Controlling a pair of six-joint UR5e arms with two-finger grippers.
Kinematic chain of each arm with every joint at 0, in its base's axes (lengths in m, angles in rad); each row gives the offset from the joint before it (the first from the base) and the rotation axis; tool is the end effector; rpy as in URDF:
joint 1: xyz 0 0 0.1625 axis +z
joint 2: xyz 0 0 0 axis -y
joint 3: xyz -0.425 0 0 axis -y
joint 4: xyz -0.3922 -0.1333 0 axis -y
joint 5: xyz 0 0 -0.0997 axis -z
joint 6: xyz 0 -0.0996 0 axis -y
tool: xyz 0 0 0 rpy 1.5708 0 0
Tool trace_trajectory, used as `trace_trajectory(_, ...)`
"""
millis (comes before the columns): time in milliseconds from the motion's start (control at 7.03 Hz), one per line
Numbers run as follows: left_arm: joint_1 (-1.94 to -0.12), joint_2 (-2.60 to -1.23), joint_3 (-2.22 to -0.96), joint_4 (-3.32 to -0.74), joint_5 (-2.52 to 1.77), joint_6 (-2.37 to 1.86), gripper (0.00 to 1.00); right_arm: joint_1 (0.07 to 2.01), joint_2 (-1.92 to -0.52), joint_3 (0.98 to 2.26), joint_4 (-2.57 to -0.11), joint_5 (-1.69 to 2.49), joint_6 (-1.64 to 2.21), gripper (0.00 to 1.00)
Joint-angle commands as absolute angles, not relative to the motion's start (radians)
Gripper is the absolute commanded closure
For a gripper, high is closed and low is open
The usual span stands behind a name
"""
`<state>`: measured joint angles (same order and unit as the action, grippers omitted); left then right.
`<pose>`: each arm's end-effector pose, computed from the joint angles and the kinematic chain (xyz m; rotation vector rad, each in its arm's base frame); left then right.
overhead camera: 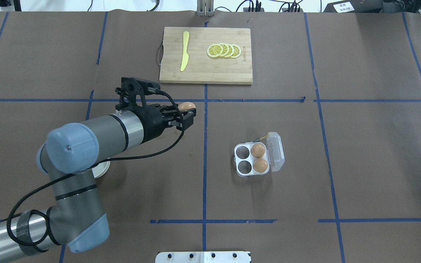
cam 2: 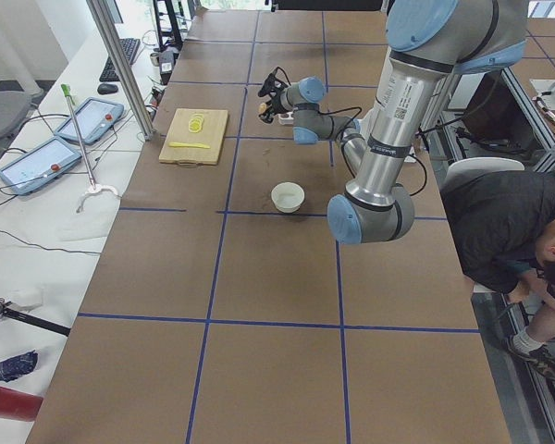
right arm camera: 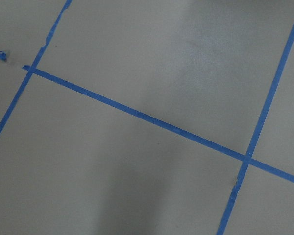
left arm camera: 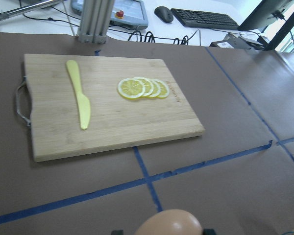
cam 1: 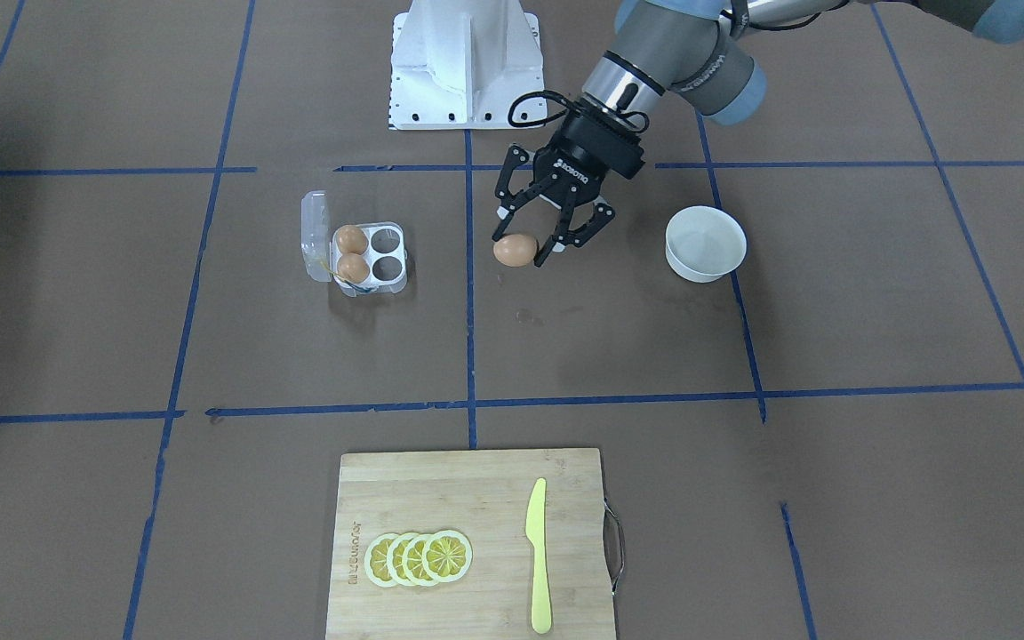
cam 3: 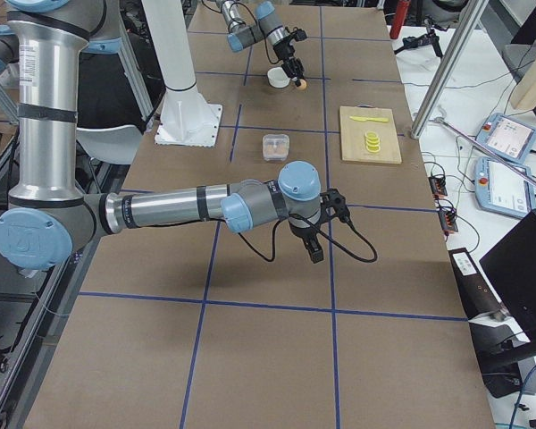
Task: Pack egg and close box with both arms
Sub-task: 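Lift the egg out of the cup and carry it to the carton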
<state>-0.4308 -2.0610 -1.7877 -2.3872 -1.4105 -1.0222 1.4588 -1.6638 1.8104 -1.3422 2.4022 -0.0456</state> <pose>0.4840 -0.3866 0.1877 0.8273 1.2802 -0.0280 0.0073 -0.4696 0.5543 0.3268 -0.8352 -0.3028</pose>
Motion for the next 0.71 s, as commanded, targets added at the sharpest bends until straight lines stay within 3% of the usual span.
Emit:
trace_trajectory(0,-0.332,-2.125,-1.740,-2.402,-1.283,-1.017,0.76,1.459,-1.663,1.810,-1.342,2.402,-0.044,0.00)
trace_trajectory(426,-0.276,-2.224,-1.538,-2.578,-1.243,-1.009,0.77,1.460,-1.664,1.810,-1.342,2.401,-0.044,0.00)
trace_trajectory(569,-0.265,-2.229,-1.529,-2.595,-1.241,-1.009,0.77,1.460,-1.664,1.810,-1.342,2.402,-0.044,0.00)
